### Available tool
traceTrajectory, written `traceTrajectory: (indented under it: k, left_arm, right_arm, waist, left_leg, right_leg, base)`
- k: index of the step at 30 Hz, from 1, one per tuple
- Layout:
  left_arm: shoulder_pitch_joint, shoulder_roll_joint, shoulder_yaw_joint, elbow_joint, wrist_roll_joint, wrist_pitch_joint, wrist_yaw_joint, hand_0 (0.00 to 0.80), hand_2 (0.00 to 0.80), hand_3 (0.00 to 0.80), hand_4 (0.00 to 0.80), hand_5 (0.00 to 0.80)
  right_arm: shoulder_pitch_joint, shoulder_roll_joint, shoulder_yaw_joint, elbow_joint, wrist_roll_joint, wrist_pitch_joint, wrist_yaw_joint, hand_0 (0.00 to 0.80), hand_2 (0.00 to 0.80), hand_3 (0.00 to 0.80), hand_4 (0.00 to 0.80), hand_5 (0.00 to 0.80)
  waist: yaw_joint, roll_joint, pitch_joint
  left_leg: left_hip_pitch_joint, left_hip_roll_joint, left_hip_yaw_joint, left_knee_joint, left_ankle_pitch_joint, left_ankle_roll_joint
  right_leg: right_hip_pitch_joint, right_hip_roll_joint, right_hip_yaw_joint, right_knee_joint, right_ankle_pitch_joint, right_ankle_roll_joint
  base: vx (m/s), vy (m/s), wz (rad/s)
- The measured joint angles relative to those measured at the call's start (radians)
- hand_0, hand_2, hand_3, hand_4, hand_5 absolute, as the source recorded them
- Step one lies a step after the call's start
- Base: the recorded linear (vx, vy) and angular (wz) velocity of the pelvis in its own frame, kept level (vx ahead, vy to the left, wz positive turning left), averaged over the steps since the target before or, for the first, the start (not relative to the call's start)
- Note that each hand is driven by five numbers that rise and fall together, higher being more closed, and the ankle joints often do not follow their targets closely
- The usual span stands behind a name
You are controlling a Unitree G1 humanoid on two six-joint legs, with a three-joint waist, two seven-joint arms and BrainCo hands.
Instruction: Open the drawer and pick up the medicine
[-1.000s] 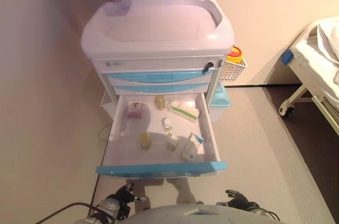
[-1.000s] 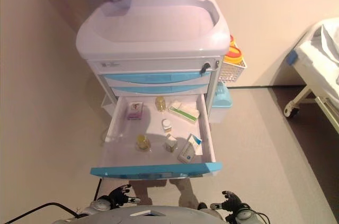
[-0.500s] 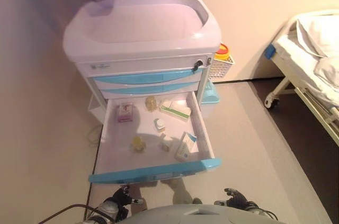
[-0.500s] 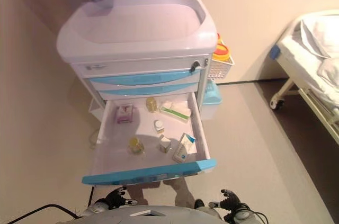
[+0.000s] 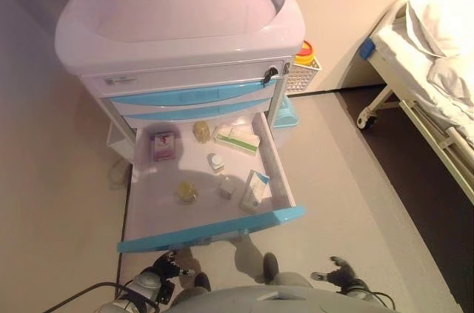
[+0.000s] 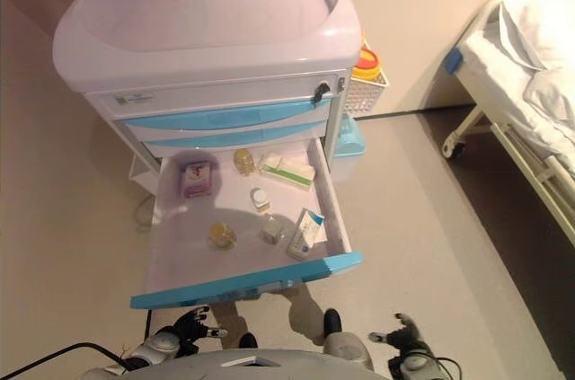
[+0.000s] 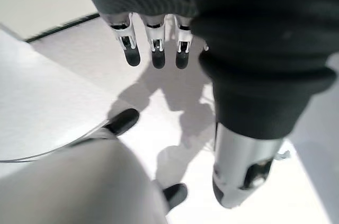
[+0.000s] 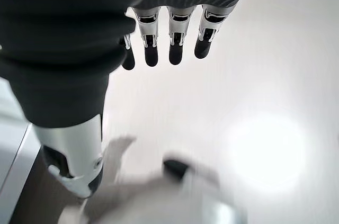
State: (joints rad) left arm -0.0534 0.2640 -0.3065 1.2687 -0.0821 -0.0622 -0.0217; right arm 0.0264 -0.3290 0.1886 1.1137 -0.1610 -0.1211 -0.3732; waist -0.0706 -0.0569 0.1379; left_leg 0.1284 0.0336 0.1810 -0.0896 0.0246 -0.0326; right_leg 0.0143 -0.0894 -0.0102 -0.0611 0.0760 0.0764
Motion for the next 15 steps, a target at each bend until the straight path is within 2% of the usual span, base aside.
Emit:
traceTrajectory:
  k: [4, 6, 10, 15]
  left_arm:
    - [0.052, 0.022, 0.061, -0.021, -0.007, 0.015, -0.008, 0.000, 0.000, 0.000, 0.000, 0.000]
    - [0.066, 0.031, 0.079, -0.032, -0.011, 0.016, -0.014, 0.000, 0.000, 0.000, 0.000, 0.000]
    - [0.079, 0.032, 0.088, -0.038, -0.044, 0.019, -0.017, 0.000, 0.000, 0.000, 0.000, 0.000]
    - [0.080, 0.016, 0.089, -0.038, -0.045, 0.018, -0.015, 0.000, 0.000, 0.000, 0.000, 0.000]
  right_arm:
    - [0.061, -0.137, -0.040, -0.564, -0.129, 0.084, -0.123, 0.000, 0.000, 0.000, 0.000, 0.000]
    - [0.041, -0.192, -0.042, -0.740, -0.218, 0.078, -0.127, 0.000, 0.000, 0.000, 0.000, 0.000]
    - [-0.028, -0.281, -0.015, -0.908, -0.284, 0.004, -0.064, 0.000, 0.000, 0.000, 0.000, 0.000]
    - [-0.194, -0.369, 0.113, -0.952, -0.291, -0.092, 0.110, 0.000, 0.000, 0.000, 0.000, 0.000]
  waist:
    - [-0.015, -0.037, 0.020]
    - [-0.011, -0.052, 0.022]
    - [0.004, -0.055, 0.019]
    - [0.034, -0.026, 0.017]
  left_leg:
    - [0.004, -0.001, -0.003, -0.004, -0.001, 0.000]
    - [0.001, -0.002, -0.007, -0.004, -0.002, 0.002]
    - [-0.004, -0.003, -0.021, -0.003, 0.002, 0.001]
    - [-0.020, -0.001, -0.084, 0.001, 0.013, -0.005]
  right_leg:
    - [0.011, -0.001, -0.001, -0.006, 0.003, 0.000]
    - [0.011, -0.003, -0.004, -0.006, 0.004, 0.001]
    - [0.012, -0.005, -0.015, -0.009, 0.004, 0.001]
    - [0.029, -0.005, -0.068, -0.029, 0.005, -0.001]
  base:
    - [-0.047, -0.004, 0.02]
    - [-0.026, 0.025, 0.07]
    - [-0.001, 0.015, 0.08]
    - [0.008, -0.005, 0.29]
